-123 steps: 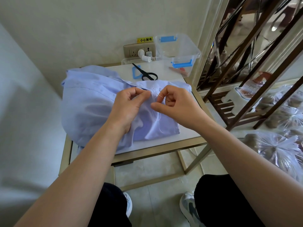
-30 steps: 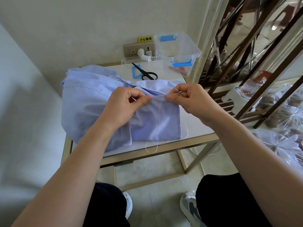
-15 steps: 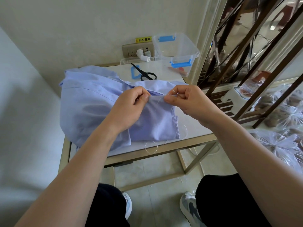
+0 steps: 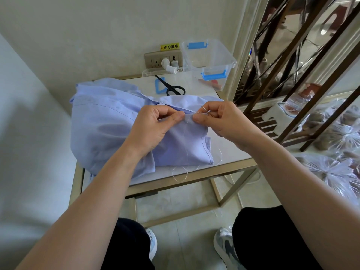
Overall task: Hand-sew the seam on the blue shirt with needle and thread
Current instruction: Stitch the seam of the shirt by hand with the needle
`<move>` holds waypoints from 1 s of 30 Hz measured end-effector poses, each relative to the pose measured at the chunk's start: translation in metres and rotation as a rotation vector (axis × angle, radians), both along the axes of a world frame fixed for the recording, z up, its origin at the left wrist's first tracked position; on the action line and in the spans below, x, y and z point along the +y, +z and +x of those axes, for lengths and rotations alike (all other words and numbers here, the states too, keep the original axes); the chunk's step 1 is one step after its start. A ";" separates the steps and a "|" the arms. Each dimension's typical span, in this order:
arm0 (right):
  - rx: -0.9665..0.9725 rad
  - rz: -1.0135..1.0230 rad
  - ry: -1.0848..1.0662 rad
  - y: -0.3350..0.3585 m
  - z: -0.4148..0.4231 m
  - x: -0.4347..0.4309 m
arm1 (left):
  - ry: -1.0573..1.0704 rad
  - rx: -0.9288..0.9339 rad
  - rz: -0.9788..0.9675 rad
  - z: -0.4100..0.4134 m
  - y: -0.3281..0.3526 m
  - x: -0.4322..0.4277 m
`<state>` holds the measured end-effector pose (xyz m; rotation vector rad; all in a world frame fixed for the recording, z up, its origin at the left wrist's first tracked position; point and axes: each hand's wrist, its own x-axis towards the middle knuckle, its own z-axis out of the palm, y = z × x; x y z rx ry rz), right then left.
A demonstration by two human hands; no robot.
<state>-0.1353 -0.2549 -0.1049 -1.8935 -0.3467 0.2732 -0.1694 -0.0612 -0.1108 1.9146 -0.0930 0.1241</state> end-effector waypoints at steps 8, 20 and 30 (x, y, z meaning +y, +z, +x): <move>-0.008 0.007 -0.003 -0.002 -0.001 0.001 | 0.021 0.067 -0.067 -0.002 0.001 -0.003; -0.255 -0.008 0.007 0.006 -0.008 -0.002 | 0.050 0.112 -0.100 -0.003 0.002 0.000; -0.305 -0.149 0.067 0.004 -0.010 -0.006 | -0.042 0.088 -0.112 -0.004 0.004 -0.002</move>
